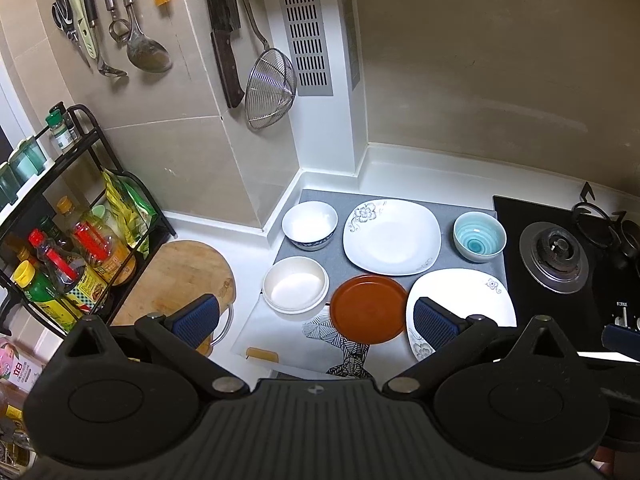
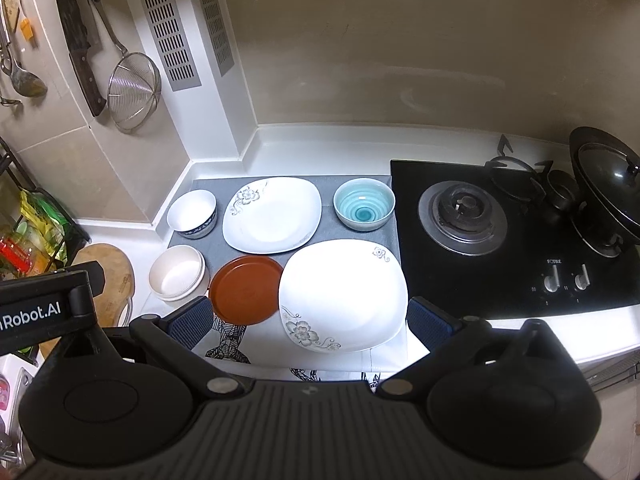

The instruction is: Organize plates and bowls

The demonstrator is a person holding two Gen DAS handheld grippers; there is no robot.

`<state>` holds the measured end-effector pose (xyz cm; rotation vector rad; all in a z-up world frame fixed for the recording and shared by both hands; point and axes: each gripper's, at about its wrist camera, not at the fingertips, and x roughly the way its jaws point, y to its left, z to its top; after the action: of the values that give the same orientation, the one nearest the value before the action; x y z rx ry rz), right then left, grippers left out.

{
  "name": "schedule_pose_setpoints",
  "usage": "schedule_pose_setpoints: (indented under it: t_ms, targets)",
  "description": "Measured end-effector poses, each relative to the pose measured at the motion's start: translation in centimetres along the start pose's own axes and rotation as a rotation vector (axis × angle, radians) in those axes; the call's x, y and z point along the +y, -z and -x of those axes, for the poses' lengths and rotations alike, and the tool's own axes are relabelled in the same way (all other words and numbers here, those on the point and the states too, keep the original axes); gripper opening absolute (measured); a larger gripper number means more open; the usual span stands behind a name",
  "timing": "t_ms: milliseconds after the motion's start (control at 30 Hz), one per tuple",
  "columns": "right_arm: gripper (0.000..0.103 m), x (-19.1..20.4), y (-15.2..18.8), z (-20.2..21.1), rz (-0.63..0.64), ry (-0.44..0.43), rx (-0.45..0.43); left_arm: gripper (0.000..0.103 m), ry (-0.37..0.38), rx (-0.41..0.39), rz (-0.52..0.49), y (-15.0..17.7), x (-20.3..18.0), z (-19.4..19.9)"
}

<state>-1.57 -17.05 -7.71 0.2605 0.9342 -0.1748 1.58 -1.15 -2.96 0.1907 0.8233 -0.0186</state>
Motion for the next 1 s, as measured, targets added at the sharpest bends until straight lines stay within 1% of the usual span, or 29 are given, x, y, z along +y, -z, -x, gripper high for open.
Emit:
schedule_pose_setpoints:
  t_ms: [400,533,667,767,833,900,1000]
  targets:
    - [0.103,-0.1,-0.8,-1.9,-0.009,0.012,0.036,0.103,0.019,0.028,0.0,-0.4,-0.2,-2.1]
    - [0.103,0.0,-1.4,-3.1,-0.02,0.022,0.053,0.103,0.031,0.038,0.004,-1.0,-0.2,-3.5]
    - [0.103,-0.1,-1.9,-4.9,-0.021,0.038,0.07,0.103,0.06,0.047,-0.018,-1.4,-0.4,-5.5]
    - [0.103,-0.1,-1.7,-6.9,-0.002,0.06,0.072,0.103,0.112,0.055,-0.045,-1.3,-0.6,-8.1]
    - [0.103,-0.1,-1.1,-8.6,0.024,0.054,0.052,0.102,0.158,0.088,-0.058,-0.8,-0.5,-10.3]
    - [0.103,-0.8,-0.4,-10.4,0.036,0.04,0.031,0.101,0.232,0.094,-0.07,-0.1,-0.1,-12.6]
    - [0.103,-2.7,0.6,-13.2,0.012,0.019,0.014,0.099,0.377,0.076,-0.082,1.1,0.5,-16.2]
